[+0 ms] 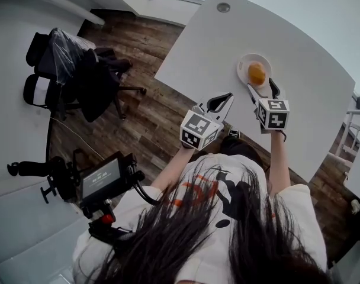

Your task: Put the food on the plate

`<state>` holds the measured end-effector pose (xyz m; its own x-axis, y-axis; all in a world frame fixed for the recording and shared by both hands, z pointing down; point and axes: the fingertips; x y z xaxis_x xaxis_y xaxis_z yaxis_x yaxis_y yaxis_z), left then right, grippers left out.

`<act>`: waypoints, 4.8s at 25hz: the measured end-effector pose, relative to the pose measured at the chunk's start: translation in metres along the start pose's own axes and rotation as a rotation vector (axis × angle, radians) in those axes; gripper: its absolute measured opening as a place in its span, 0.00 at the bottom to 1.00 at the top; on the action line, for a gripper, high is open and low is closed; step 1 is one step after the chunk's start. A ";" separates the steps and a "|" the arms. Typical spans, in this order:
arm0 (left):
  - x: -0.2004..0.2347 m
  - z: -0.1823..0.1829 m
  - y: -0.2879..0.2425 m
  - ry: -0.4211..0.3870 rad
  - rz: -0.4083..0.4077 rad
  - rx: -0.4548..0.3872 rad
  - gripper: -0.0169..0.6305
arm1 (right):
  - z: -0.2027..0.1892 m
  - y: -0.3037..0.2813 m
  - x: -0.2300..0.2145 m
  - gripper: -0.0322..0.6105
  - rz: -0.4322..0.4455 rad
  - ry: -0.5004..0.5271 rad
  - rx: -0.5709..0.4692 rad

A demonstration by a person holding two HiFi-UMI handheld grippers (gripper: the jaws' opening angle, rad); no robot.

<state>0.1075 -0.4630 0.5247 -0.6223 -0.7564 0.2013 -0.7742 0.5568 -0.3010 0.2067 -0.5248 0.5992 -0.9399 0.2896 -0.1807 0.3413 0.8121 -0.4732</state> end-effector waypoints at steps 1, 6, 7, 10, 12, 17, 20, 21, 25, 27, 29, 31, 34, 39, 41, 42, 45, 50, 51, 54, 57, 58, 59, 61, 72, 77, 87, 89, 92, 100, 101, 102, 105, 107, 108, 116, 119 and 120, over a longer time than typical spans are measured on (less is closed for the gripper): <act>0.001 -0.002 0.002 0.000 0.001 -0.003 0.04 | 0.001 0.003 0.006 0.62 0.009 -0.020 -0.021; 0.002 0.008 0.016 0.054 0.005 -0.057 0.04 | 0.009 0.024 0.040 0.62 0.051 -0.095 -0.085; 0.005 0.008 0.020 0.058 0.006 -0.070 0.04 | 0.009 0.025 0.049 0.62 0.056 -0.094 -0.092; 0.004 0.004 0.031 0.051 0.001 -0.091 0.04 | 0.006 0.037 0.071 0.61 0.054 -0.093 -0.113; -0.023 0.008 0.057 0.048 -0.016 -0.104 0.04 | 0.006 0.077 0.092 0.48 0.041 -0.111 -0.134; -0.067 0.002 0.126 0.044 -0.051 -0.131 0.04 | -0.003 0.145 0.151 0.37 0.028 -0.143 -0.172; -0.079 -0.010 0.158 0.057 -0.061 -0.143 0.04 | -0.012 0.168 0.182 0.26 0.042 -0.203 -0.204; -0.082 -0.015 0.170 0.062 -0.065 -0.144 0.04 | -0.016 0.178 0.194 0.24 0.046 -0.226 -0.217; -0.093 -0.037 0.211 0.080 -0.084 -0.134 0.04 | -0.040 0.211 0.235 0.24 0.043 -0.243 -0.230; -0.097 -0.046 0.226 0.096 -0.086 -0.129 0.04 | -0.056 0.226 0.248 0.24 0.025 -0.232 -0.210; -0.103 -0.053 0.236 0.116 -0.089 -0.131 0.04 | -0.071 0.241 0.255 0.24 0.004 -0.237 -0.194; -0.117 -0.059 0.241 0.137 -0.099 -0.136 0.04 | -0.083 0.261 0.256 0.24 -0.017 -0.240 -0.189; -0.170 -0.070 0.248 0.137 -0.133 -0.142 0.04 | -0.107 0.310 0.246 0.24 -0.045 -0.242 -0.203; -0.209 -0.075 0.249 0.116 -0.182 -0.138 0.04 | -0.119 0.333 0.240 0.24 -0.061 -0.234 -0.203; -0.205 -0.069 0.250 0.114 -0.181 -0.145 0.04 | -0.117 0.332 0.245 0.24 -0.055 -0.239 -0.206; -0.203 -0.066 0.250 0.115 -0.177 -0.151 0.04 | -0.117 0.333 0.247 0.24 -0.053 -0.241 -0.207; -0.197 -0.059 0.253 0.130 -0.161 -0.165 0.04 | -0.118 0.335 0.252 0.24 -0.050 -0.238 -0.196; -0.243 -0.069 0.257 0.151 -0.147 -0.174 0.04 | -0.140 0.384 0.240 0.24 -0.049 -0.229 -0.190; -0.267 -0.075 0.259 0.148 -0.152 -0.174 0.04 | -0.150 0.405 0.232 0.24 -0.049 -0.223 -0.195; -0.327 -0.091 0.262 0.128 -0.154 -0.163 0.04 | -0.173 0.453 0.214 0.24 -0.052 -0.218 -0.205; -0.365 -0.107 0.266 0.114 -0.147 -0.143 0.04 | -0.192 0.483 0.203 0.24 -0.052 -0.217 -0.205; -0.376 -0.113 0.270 0.110 -0.144 -0.136 0.04 | -0.197 0.491 0.202 0.24 -0.047 -0.218 -0.205; -0.386 -0.118 0.274 0.105 -0.139 -0.128 0.04 | -0.203 0.498 0.202 0.24 -0.039 -0.221 -0.206; -0.400 -0.128 0.286 0.090 -0.121 -0.111 0.04 | -0.213 0.508 0.207 0.24 -0.016 -0.231 -0.207; -0.411 -0.139 0.358 0.051 -0.004 -0.120 0.04 | -0.222 0.529 0.275 0.24 0.113 -0.211 -0.224; -0.407 -0.136 0.398 0.030 -0.018 -0.155 0.04 | -0.215 0.532 0.315 0.24 0.110 -0.175 -0.244; -0.386 -0.141 0.444 0.012 -0.006 -0.175 0.04 | -0.219 0.529 0.366 0.24 0.111 -0.179 -0.238; -0.388 -0.141 0.443 0.017 -0.006 -0.172 0.04 | -0.223 0.531 0.366 0.24 0.112 -0.179 -0.225; -0.393 -0.143 0.442 0.017 -0.020 -0.167 0.04 | -0.226 0.534 0.365 0.24 0.105 -0.191 -0.220; -0.402 -0.145 0.440 0.023 -0.047 -0.165 0.04 | -0.232 0.545 0.361 0.24 0.076 -0.194 -0.210; -0.403 -0.145 0.439 0.023 -0.051 -0.164 0.04 | -0.233 0.546 0.361 0.24 0.073 -0.193 -0.208; -0.404 -0.146 0.439 0.023 -0.054 -0.163 0.04 | -0.234 0.547 0.360 0.24 0.071 -0.192 -0.207; -0.405 -0.147 0.439 0.022 -0.058 -0.160 0.04 | -0.234 0.547 0.358 0.24 0.064 -0.192 -0.205; -0.404 -0.146 0.439 0.023 -0.054 -0.163 0.04 | -0.234 0.548 0.358 0.24 0.061 -0.192 -0.205; -0.403 -0.146 0.439 0.024 -0.053 -0.165 0.04 | -0.234 0.548 0.358 0.24 0.061 -0.191 -0.205; -0.403 -0.143 0.438 0.017 -0.056 -0.171 0.04 | -0.232 0.548 0.355 0.24 0.056 -0.187 -0.209; -0.403 -0.145 0.439 0.018 -0.052 -0.167 0.04 | -0.233 0.548 0.357 0.24 0.058 -0.189 -0.208; -0.402 -0.146 0.440 0.018 -0.052 -0.163 0.04 | -0.234 0.549 0.358 0.24 0.058 -0.192 -0.206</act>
<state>0.0005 0.1364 0.4474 -0.5821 -0.7800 0.2298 -0.8127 0.5667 -0.1352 0.0555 0.1430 0.4767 -0.8930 0.2533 -0.3721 0.3669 0.8885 -0.2755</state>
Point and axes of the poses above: the fingertips, and each gripper's own axes: y backward along the fingers, x to its left, z out of its top, and after that the axes turned 5 degrees about -x, right-handed
